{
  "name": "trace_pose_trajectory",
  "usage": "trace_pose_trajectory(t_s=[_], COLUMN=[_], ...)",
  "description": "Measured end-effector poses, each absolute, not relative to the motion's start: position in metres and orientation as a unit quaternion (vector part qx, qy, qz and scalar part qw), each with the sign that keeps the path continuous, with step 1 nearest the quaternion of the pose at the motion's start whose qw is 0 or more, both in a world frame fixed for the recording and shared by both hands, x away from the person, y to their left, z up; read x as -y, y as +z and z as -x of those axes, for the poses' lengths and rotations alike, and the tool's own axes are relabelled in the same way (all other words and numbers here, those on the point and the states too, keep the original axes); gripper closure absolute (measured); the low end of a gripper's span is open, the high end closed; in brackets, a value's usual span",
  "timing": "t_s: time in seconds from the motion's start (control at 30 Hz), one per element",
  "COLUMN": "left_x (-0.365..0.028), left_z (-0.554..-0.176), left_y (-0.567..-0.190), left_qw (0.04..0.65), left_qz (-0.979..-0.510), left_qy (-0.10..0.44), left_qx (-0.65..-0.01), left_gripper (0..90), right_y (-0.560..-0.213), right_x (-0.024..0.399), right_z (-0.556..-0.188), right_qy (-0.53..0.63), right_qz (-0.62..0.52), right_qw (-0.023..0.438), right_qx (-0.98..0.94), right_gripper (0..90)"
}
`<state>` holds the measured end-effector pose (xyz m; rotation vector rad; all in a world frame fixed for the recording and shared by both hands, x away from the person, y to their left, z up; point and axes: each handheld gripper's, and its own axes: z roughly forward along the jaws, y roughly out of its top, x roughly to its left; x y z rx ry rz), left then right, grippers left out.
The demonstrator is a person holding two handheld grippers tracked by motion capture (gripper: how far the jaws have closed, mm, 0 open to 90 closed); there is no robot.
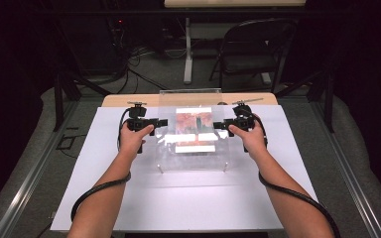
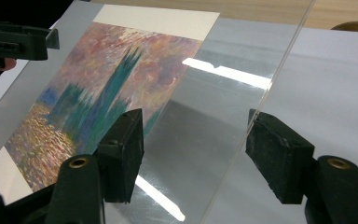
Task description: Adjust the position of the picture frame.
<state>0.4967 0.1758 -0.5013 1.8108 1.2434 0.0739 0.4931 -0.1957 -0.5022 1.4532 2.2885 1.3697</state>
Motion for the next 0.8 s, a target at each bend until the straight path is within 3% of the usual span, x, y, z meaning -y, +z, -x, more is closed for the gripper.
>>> trace_pose_trajectory(t_s=[0.8], left_x=[-0.182], left_z=[-0.475], left_y=[-0.478], left_qw=[0.473], left_qz=[-0.739], left_qy=[0.047], left_qx=[-0.477], left_gripper=[54.7], right_y=[-0.479], right_x=[0.198], right_z=[-0.469], right_qy=[0.451], right_qz=[-0.446], right_qw=[0.088], right_qx=[-0.768], right_gripper=[42.0])
